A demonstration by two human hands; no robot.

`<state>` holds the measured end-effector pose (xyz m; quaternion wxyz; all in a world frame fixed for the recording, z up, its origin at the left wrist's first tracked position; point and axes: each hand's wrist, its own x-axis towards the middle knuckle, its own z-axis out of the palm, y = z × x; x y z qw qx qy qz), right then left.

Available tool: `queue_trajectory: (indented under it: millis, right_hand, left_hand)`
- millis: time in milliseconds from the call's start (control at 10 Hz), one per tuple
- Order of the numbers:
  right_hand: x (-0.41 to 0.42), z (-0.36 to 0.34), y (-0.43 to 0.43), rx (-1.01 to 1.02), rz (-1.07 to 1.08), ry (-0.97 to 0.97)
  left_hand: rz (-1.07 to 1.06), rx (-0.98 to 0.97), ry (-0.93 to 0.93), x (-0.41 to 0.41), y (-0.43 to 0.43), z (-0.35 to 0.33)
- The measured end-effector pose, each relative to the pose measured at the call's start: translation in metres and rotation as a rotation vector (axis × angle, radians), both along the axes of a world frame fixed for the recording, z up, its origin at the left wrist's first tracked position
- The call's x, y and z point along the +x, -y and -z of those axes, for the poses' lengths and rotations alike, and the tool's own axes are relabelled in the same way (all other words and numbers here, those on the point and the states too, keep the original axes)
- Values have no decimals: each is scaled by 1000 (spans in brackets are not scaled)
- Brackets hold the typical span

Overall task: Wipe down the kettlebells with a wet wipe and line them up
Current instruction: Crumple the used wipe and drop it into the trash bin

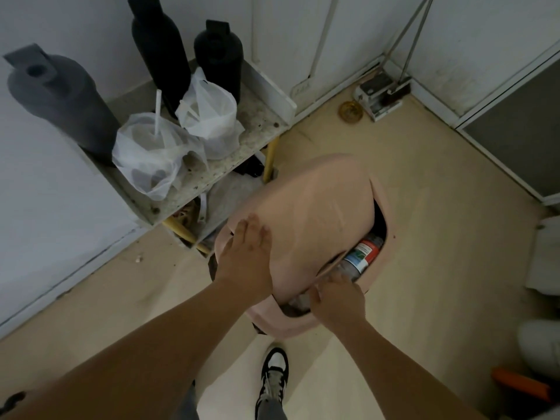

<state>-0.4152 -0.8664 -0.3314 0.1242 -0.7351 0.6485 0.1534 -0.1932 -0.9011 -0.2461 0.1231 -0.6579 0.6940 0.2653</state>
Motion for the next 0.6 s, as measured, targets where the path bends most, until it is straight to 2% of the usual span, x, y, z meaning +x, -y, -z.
queue_trajectory:
  millis: [100, 300, 400, 500, 600]
  right_hand:
    - [-10, 15, 9, 192, 24, -121]
    - [-23, 35, 41, 479, -55, -158]
    - [-23, 25, 44, 262, 45, -70]
    - [-29, -2, 29, 53, -2, -84]
    - [-27, -25, 16, 83, 152, 22]
  left_hand:
    - [8, -1, -3, 3, -1, 1]
    - [-20, 25, -11, 4, 1, 11]
    - [-12, 20, 6, 4, 6, 15]
    - [-3, 2, 45, -4, -2, 13]
    - [-18, 44, 47, -11, -5, -3]
